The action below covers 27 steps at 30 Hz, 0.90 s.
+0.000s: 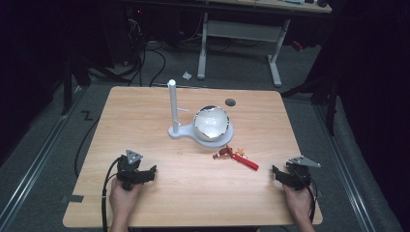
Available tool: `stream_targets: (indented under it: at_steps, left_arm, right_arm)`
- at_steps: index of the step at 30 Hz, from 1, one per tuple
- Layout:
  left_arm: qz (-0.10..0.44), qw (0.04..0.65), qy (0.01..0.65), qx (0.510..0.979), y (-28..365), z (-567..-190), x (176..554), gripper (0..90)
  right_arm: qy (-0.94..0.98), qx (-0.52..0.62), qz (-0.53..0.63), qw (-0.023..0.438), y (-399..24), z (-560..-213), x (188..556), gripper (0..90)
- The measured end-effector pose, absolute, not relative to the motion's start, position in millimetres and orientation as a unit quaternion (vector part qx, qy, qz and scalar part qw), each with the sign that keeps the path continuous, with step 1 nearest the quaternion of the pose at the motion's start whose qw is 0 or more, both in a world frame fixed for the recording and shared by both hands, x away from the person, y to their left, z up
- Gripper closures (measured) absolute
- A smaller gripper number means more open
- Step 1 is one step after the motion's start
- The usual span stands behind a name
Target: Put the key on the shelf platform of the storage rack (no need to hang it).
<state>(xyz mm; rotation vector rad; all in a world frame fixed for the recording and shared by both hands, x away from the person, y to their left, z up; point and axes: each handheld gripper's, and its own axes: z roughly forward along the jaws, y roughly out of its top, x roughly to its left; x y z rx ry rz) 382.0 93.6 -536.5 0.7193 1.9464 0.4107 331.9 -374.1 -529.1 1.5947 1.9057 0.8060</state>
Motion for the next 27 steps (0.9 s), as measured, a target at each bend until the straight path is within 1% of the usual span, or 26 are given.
stream_targets:
  at_steps: [11, 14, 16, 24, 27]
  left_arm:
    - [0.169, 0.491, 0.801, 0.297, 94, -536, 382, 15.2]
    - [0.168, 0.491, 0.802, 0.295, 93, -536, 382, 15.2]
    - [0.168, 0.491, 0.802, 0.295, 93, -536, 382, 15.2]
    - [0.169, 0.491, 0.802, 0.296, 93, -536, 382, 15.2]
    - [0.169, 0.491, 0.802, 0.296, 94, -537, 382, 15.2]
  right_arm:
    - [0.703, 0.595, 0.301, 0.246, -373, -526, 333, 45.0]
    - [0.706, 0.589, 0.304, 0.251, -370, -524, 332, 49.9]
    - [0.71, 0.578, 0.311, 0.257, -366, -520, 331, 51.4]
    - [0.72, 0.563, 0.327, 0.24, -354, -512, 334, 51.6]
    - [0.723, 0.552, 0.339, 0.241, -349, -508, 335, 51.7]
